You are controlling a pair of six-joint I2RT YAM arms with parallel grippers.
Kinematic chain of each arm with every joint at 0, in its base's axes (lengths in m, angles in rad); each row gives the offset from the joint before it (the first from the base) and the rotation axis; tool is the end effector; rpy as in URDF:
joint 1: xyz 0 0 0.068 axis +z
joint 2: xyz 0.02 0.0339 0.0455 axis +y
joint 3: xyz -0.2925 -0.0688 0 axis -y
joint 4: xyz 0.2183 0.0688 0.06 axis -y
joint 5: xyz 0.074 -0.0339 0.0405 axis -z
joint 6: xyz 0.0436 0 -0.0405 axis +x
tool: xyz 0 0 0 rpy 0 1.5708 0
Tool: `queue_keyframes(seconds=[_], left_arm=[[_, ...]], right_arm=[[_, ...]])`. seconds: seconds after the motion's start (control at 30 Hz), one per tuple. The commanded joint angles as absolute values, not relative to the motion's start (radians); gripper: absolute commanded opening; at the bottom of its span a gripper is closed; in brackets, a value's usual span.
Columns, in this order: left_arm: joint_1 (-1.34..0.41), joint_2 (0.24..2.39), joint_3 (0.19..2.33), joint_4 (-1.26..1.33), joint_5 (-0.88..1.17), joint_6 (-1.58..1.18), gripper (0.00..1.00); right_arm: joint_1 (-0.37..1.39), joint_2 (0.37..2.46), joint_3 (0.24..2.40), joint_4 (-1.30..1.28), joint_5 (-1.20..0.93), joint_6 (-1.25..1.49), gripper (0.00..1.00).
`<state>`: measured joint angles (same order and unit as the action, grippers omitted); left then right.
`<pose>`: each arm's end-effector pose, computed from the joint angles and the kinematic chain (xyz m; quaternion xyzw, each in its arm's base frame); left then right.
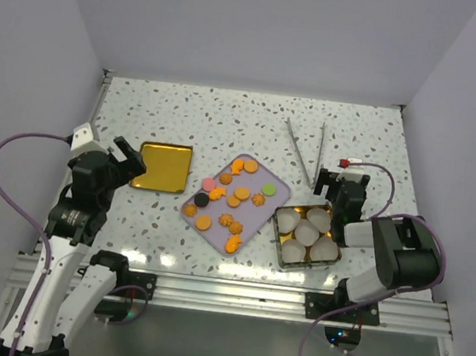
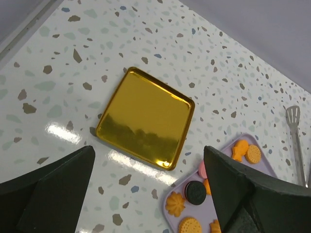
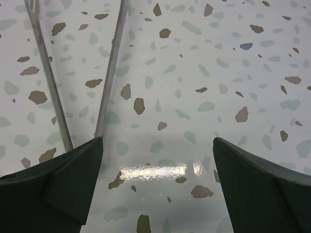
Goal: Pack the cookies
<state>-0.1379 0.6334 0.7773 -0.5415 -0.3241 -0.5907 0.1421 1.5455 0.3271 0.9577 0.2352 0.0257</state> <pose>0.0990 0.0003 0.3327 -0.2715 0.7809 -0.0691 0.5583 0.2556 0.0263 0.1917 0.0255 0.7904 -0.0420 0.6107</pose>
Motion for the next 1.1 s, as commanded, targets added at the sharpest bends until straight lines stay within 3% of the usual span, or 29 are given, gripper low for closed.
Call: queue_keyframes(seconds=[0.0,0.2,0.33,0.4,0.8,0.97,1.07], left_arm=[[-0.137,0.581,0.825,-0.754,-0.346,-0.731,1.0],[-0.137,0.629,0.902,-0.974,-0.503,-0.848,1.0],[-0.137,0.638,0.965,-0.94,-0.375,-0.638,1.0],[-0.137,0.626,1.008,-0.969,-0.373,-0.64,1.0],[-0.137,0.66,1.016,-1.035,0.086,-0.453,1.0],[-0.137,0.669,1.003,-1.025,0.101,-0.433,1.0],[-0.137,0.679,1.002,-1.02,0.097,-0.429,0.99]], right_arm=[[0.144,1.536,0.347,1.008,0.229,0.015,0.99],[0.144,1.537,0.347,1.009,0.229,0.017,0.99],[0.143,1.536,0.347,1.009,0.23,0.017,0.99],[0.144,1.536,0.348,1.006,0.229,0.017,0.99],[0.144,1.539,0.347,1.015,0.23,0.015,0.99],[0.143,1.513,0.347,1.009,0.224,0.014,0.99],[0.144,1.389,0.395,0.814,0.195,0.006,0.99]])
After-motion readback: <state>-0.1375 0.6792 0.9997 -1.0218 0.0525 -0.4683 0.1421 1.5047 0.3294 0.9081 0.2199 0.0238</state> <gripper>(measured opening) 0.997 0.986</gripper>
